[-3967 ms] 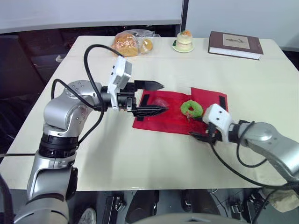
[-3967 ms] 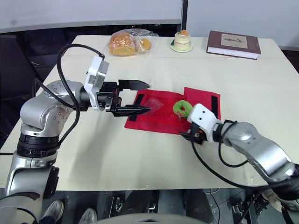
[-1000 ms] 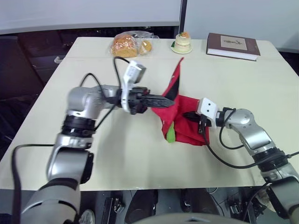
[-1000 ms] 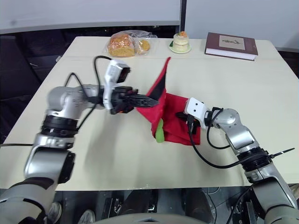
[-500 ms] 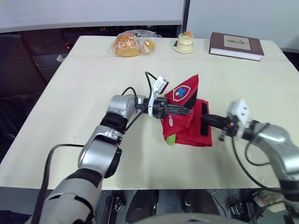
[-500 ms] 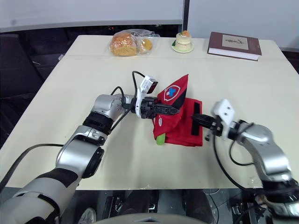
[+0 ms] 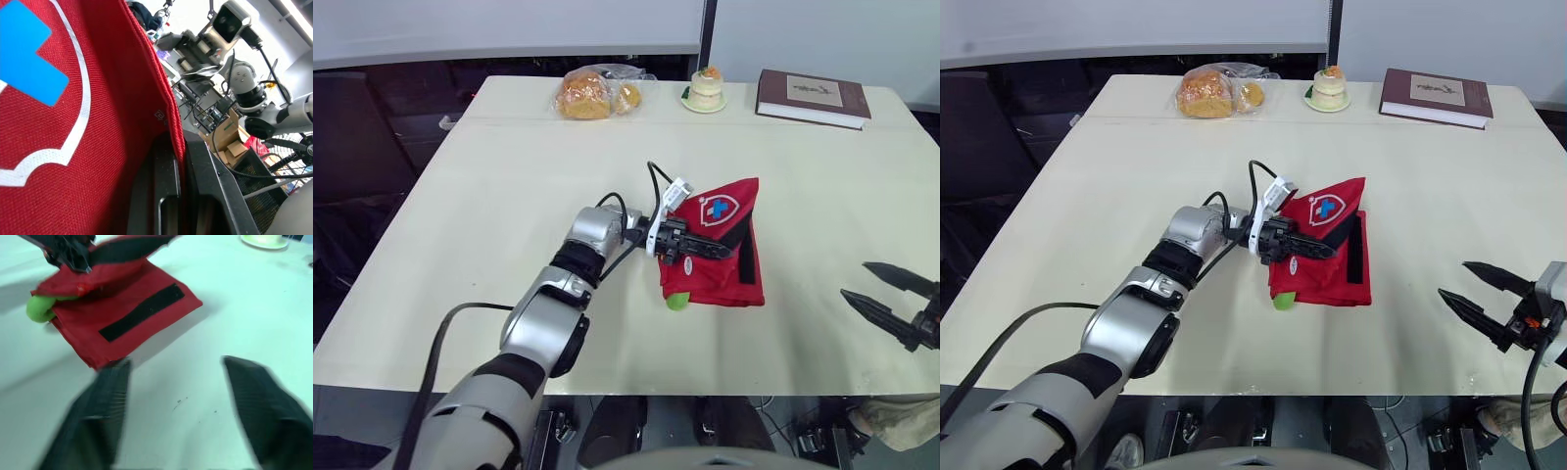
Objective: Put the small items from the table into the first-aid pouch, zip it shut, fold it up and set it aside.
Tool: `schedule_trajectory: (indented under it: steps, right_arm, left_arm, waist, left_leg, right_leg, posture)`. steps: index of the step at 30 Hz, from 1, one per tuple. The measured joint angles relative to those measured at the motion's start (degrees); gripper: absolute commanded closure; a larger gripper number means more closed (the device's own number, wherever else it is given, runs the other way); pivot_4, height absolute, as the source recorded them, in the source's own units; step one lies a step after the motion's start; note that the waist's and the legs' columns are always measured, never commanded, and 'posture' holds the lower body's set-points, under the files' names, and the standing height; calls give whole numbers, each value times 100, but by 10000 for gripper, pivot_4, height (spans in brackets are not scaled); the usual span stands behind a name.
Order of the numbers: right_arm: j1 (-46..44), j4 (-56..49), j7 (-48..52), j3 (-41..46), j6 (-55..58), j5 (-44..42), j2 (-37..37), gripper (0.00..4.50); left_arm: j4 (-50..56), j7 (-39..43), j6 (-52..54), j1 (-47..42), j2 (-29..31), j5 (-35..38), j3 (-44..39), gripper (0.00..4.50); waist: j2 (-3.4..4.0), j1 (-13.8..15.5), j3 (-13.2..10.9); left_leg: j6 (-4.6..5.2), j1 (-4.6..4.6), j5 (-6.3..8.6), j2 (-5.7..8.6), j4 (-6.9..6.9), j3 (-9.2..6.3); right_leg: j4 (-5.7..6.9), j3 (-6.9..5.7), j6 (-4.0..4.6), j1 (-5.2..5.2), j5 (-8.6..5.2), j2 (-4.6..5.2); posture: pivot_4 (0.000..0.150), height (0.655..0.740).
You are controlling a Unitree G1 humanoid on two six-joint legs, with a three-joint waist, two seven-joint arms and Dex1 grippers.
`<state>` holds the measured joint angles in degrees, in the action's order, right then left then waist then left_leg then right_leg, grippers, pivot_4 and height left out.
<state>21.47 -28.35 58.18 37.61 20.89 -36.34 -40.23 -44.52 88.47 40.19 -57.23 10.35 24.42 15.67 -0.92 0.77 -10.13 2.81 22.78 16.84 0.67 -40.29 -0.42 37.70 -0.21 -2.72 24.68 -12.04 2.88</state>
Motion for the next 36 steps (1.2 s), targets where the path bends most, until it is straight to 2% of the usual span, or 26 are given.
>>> schedule_trajectory:
  steps: [1, 4, 6, 7, 19, 29, 36]
  right_arm:
    - [6, -29, -19, 0, -2, -5, 0, 0]
    - [0, -130, -164, -4, -1, -19, 3, 0]
    - [-1, -220, -264, -27, 1, -24, 13, 0]
    - [2, -244, -312, -47, 4, -45, 13, 0]
    - [108, -316, -516, -57, 16, -169, 12, 0]
    - [146, -468, -672, -58, 36, -224, 2, 0]
    - [-181, -673, -834, -224, 180, -457, -44, 0]
  left_arm:
    - [-52, -5, -36, 0, -35, -20, -6, 31227]
    - [-199, -5, -130, -10, -155, -80, -19, 16987]
    - [-270, -2, -179, -41, -198, -134, -52, 7180]
    - [-291, 4, -188, -64, -210, -137, -76, 569]
    - [-92, 51, 121, -69, -108, -116, -217, 569]
    - [541, -701, 69, 54, -425, 11, -750, 569]
    - [1153, -703, 108, 217, -163, 53, -792, 569]
  waist:
    - [0, 0, 0]
    - [-1, 0, -1]
    - [-1, 1, 0]
    - [-1, 2, 0]
    - [-1, 3, 0]
    - [-1, 5, -1]
    - [1, 11, 0]
  left_leg:
    - [0, 0, 0, 0, 0, -1]
    - [0, 1, 0, 0, 0, -1]
    - [0, 1, 0, 0, 0, -1]
    - [0, 1, 0, 0, 0, -2]
    - [0, 2, 0, 0, -1, -3]
    - [0, 4, 0, -1, 0, -4]
    - [-2, 2, -1, -5, 0, -4]
  right_leg:
    - [0, -1, 0, 0, 0, 0]
    - [0, -1, 0, 0, 0, 0]
    - [0, -1, 0, 0, 0, 0]
    - [0, -1, 0, 0, 0, 0]
    - [0, -2, 0, 0, 0, 0]
    - [-1, -3, 0, 1, 0, 1]
    - [-1, -3, 1, 1, 0, -1]
  posture:
    - [1500, 7289]
    - [1500, 7289]
    - [1500, 7289]
    - [1500, 7289]
    - [1500, 7289]
    - [1500, 7289]
    - [1500, 7289]
